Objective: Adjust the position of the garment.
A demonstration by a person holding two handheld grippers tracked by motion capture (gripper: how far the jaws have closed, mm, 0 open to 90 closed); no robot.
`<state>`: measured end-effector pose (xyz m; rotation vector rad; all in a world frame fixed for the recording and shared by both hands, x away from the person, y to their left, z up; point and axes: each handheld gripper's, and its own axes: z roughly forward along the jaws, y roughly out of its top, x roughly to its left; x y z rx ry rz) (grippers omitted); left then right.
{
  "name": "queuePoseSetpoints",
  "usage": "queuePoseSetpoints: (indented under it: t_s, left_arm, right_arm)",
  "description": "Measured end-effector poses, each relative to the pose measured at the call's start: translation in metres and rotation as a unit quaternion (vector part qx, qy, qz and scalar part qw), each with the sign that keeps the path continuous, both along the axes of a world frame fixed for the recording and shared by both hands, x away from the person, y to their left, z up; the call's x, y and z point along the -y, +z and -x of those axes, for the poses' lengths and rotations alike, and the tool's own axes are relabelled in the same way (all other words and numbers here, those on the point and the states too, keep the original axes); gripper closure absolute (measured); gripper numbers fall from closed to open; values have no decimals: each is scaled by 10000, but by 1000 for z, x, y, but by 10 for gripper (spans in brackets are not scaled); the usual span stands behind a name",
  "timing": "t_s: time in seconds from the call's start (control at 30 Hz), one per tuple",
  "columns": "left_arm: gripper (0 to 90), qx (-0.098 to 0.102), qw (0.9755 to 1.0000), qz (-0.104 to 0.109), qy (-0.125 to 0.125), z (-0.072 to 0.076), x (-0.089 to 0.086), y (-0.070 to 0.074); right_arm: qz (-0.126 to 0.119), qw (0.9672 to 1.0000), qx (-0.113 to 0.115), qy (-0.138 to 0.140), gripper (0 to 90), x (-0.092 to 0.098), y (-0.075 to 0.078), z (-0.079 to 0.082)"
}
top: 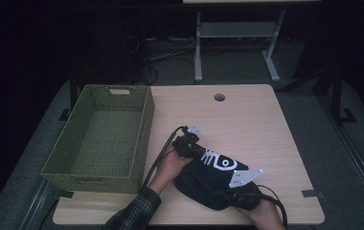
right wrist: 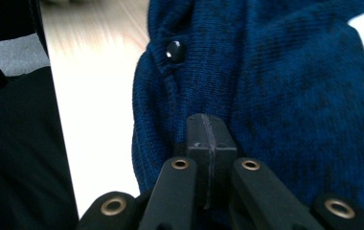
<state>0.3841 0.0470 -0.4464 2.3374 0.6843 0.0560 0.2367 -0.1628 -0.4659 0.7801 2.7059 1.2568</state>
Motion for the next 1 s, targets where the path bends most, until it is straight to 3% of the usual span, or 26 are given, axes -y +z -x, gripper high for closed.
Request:
queuePoseSetpoints:
  t_s: [0.1, 0.2, 0.33, 0.5, 0.6, 0.7, 0.93, 1.0]
  left_arm:
    - [900, 99, 9999, 79, 31, 4, -3, 9]
    - [900, 127, 9994, 302, 55, 12, -8, 21]
    - [900, 221, 9987, 452, -43, 30, -16, 36]
    - [899, 305, 9982, 513, 26, 56, -30, 44]
    - [899, 434, 9983, 389, 85, 71, -35, 44]
    - [889, 399, 9990, 121, 132, 80, -39, 40]
    - [896, 287, 9985, -399, 251, 76, -39, 16]
    - [898, 228, 9984, -452, 259, 73, -38, 10]
  right_arm:
    - [-9, 10000, 63, 32, 900, 1, 3, 0]
    - [-213, 9996, 167, -71, 897, 7, 11, -1]
    - [-433, 9972, 468, -403, 897, 20, 23, -6]
    - [-467, 9923, 739, -877, 897, 41, 31, -19]
    - [-443, 9895, 813, -1114, 895, 54, 30, -25]
    - [-335, 9874, 799, -1325, 894, 64, 25, -32]
    - [-30, 9878, 439, -1496, 896, 69, 4, -45]
    - [82, 9878, 385, -1509, 896, 67, 0, -46]
